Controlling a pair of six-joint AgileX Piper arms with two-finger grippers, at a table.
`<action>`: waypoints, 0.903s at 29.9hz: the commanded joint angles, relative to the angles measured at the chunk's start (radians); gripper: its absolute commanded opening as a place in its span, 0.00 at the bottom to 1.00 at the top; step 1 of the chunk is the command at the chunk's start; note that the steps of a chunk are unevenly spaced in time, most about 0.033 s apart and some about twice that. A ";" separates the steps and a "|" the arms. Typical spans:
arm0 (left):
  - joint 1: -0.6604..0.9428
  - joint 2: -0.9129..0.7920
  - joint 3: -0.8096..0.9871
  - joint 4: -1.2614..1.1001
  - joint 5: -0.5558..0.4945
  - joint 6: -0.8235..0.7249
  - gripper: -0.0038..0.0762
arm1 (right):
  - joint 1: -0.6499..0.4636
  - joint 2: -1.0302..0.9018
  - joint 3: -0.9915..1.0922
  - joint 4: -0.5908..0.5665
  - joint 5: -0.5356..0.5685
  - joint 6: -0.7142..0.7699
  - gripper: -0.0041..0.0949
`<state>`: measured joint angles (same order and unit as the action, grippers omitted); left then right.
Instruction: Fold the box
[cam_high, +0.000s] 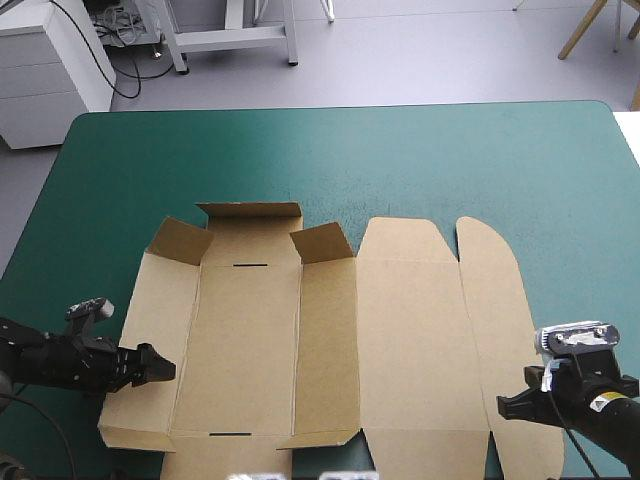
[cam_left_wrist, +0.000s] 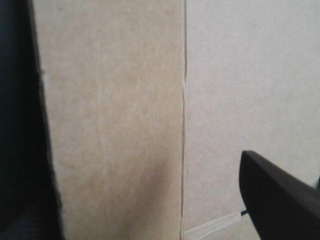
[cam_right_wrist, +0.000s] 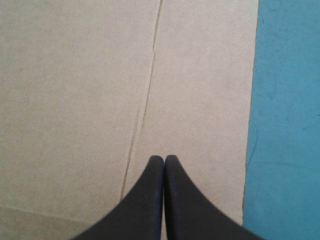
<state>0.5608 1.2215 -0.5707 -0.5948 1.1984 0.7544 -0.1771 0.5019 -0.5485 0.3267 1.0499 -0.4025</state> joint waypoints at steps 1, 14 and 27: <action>-0.009 -0.020 -0.012 -0.038 0.104 -0.028 0.79 | 0.011 0.003 -0.025 0.021 -0.046 -0.010 0.02; -0.009 -0.020 0.009 -0.036 0.104 -0.035 0.04 | 0.011 0.003 -0.025 0.021 -0.046 -0.010 0.02; -0.042 -0.020 -0.014 -0.021 0.104 -0.073 0.04 | 0.011 0.003 -0.025 0.021 -0.046 -0.010 0.02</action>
<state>0.5490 1.2206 -0.5456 -0.6069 1.2138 0.7135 -0.1678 0.5019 -0.5485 0.3267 1.0499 -0.4025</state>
